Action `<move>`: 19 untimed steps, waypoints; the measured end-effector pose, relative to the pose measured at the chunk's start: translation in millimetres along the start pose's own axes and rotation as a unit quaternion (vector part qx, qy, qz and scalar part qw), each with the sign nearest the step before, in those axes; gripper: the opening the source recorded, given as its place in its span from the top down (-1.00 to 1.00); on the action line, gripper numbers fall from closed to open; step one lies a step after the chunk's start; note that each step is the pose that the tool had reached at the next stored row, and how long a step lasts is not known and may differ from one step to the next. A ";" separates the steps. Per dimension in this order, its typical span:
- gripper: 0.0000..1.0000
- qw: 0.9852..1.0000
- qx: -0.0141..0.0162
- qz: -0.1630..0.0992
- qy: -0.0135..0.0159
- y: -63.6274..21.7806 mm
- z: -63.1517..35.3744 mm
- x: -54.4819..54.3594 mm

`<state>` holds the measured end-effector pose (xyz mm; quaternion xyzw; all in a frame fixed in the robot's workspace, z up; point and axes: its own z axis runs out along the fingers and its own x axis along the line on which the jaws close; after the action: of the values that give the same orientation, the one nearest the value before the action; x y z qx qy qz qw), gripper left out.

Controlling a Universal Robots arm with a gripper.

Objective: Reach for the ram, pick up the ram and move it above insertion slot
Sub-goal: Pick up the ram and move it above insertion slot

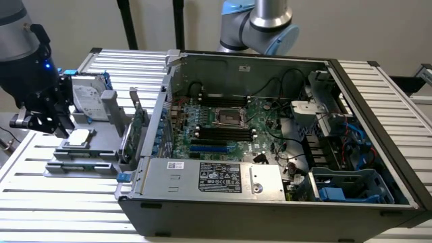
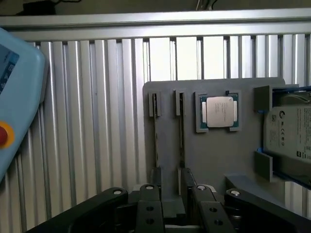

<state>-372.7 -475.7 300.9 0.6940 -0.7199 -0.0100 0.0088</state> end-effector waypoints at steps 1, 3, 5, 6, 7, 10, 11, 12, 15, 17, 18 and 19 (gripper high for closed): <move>0.39 1.000 0.000 -0.001 0.000 0.0 1.8 0.0; 0.39 1.000 0.000 -0.002 0.000 -0.1 5.4 0.0; 0.39 1.000 0.000 -0.003 0.000 -0.2 9.1 0.0; 0.39 1.000 0.000 -0.003 0.000 -0.3 10.9 0.0; 0.39 1.000 0.000 -0.003 0.000 -0.4 12.6 0.0; 0.39 1.000 0.000 -0.003 0.000 -0.5 18.2 0.0; 0.39 1.000 0.000 -0.003 0.000 -0.5 20.0 0.0; 0.39 1.000 0.000 -0.003 0.000 -0.6 21.8 0.1; 0.39 1.000 0.000 -0.003 0.000 -0.7 27.2 0.5; 0.39 1.000 0.000 -0.003 0.000 -0.9 30.9 1.5; 0.39 1.000 0.000 -0.003 0.000 -0.9 32.6 2.0; 0.39 1.000 0.000 -0.003 0.000 -0.9 34.4 2.8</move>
<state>-372.8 -478.5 266.4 0.6962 -0.7177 -0.0100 0.0090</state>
